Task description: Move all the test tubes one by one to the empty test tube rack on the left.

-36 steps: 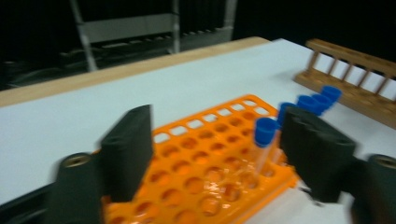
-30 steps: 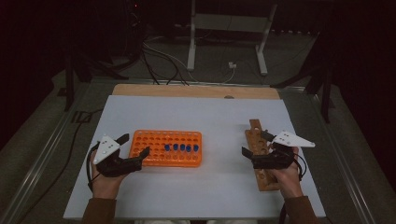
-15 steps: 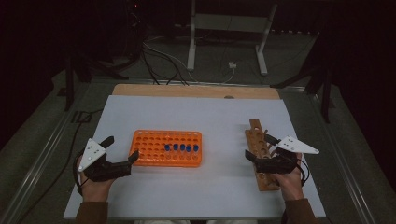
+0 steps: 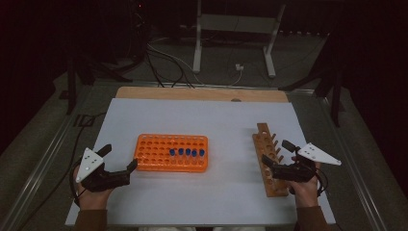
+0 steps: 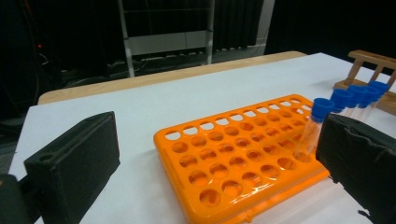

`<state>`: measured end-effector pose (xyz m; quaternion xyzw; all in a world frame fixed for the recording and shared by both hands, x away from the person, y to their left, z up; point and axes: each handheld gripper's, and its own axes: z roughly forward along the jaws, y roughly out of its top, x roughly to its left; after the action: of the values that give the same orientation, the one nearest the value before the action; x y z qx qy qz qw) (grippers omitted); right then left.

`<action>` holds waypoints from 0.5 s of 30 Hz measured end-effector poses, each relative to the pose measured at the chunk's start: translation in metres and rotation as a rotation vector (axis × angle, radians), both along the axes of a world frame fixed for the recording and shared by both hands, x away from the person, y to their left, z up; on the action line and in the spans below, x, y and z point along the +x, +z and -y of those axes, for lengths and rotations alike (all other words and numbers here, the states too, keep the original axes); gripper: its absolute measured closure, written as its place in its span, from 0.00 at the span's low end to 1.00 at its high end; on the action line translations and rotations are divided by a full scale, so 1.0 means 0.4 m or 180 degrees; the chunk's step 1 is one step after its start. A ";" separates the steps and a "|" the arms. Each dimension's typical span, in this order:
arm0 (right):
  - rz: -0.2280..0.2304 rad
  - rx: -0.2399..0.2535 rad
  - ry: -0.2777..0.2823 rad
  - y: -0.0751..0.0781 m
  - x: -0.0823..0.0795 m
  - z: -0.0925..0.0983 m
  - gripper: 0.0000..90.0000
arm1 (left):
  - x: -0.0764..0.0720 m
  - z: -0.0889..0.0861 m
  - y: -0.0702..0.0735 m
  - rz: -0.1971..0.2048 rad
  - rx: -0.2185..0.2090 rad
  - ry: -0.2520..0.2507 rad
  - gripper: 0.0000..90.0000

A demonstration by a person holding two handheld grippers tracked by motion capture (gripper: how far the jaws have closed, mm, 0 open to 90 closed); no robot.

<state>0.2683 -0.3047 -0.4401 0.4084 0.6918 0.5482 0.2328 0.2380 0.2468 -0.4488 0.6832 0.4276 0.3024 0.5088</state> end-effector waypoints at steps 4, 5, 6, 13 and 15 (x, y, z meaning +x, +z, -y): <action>0.0005 -0.0034 -0.0020 -0.005 0.002 0.000 0.00 | 0.002 -0.003 -0.005 0.0001 -0.0007 0.0054 0.01; 0.0008 -0.0051 -0.0018 -0.006 0.002 -0.001 0.00 | 0.002 -0.006 -0.005 0.0002 -0.0017 0.0076 0.01; 0.0014 -0.0067 -0.0018 -0.007 0.003 -0.002 0.00 | 0.003 -0.009 -0.004 0.0010 -0.0039 0.0093 0.01; -0.0002 -0.0057 -0.0048 -0.010 0.002 0.001 0.00 | 0.003 -0.014 -0.008 -0.0008 -0.0057 0.0116 0.01; -0.0008 -0.0046 -0.0057 -0.010 0.003 0.003 0.00 | 0.003 -0.016 -0.008 -0.0009 -0.0082 0.0125 0.01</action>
<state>0.2694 -0.3060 -0.4441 0.4136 0.6923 0.5405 0.2398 0.2393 0.2533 -0.4520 0.6685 0.4455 0.3058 0.5110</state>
